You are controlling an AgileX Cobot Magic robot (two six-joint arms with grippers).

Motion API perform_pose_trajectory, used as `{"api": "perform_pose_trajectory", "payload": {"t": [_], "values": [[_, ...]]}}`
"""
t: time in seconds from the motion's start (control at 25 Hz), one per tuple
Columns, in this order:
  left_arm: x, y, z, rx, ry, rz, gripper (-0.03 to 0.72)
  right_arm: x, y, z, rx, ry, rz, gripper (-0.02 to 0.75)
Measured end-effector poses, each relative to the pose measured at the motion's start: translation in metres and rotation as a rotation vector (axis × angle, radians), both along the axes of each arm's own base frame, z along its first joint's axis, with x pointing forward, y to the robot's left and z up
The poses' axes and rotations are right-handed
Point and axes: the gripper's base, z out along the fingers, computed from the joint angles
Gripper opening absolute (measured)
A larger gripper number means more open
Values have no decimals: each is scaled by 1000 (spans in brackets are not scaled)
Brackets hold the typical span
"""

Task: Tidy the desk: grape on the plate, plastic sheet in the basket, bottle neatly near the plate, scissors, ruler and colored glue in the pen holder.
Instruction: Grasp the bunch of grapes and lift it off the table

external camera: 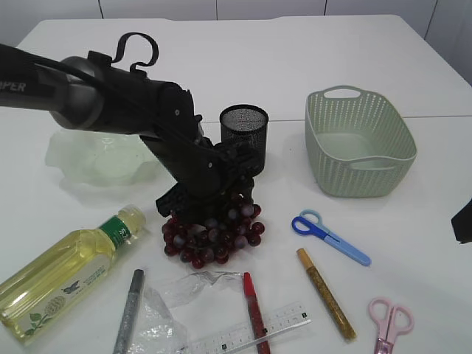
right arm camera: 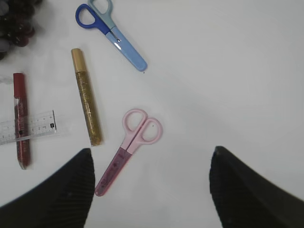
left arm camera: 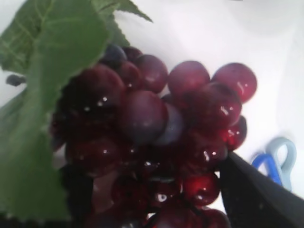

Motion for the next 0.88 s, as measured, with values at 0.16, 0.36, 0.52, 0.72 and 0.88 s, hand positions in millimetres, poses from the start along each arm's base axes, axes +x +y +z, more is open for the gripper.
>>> {"api": "perform_pose_trajectory", "payload": {"t": [0.16,0.36,0.52,0.72,0.88], "values": [[2,-1,-6,-2,-6,3,591,0,0,0,0,0,0,552],[3,-2,-7,-1,-9,2,473,0,0,0,0,0,0,552],[4,-2,-6,-3,-10,4,260,0,0,0,0,0,0,552],[3,-2,-7,-2,-8,4,86,0,0,0,0,0,0,552],[3,-2,-7,2,-4,2,28,0,0,0,0,0,0,552]]}}
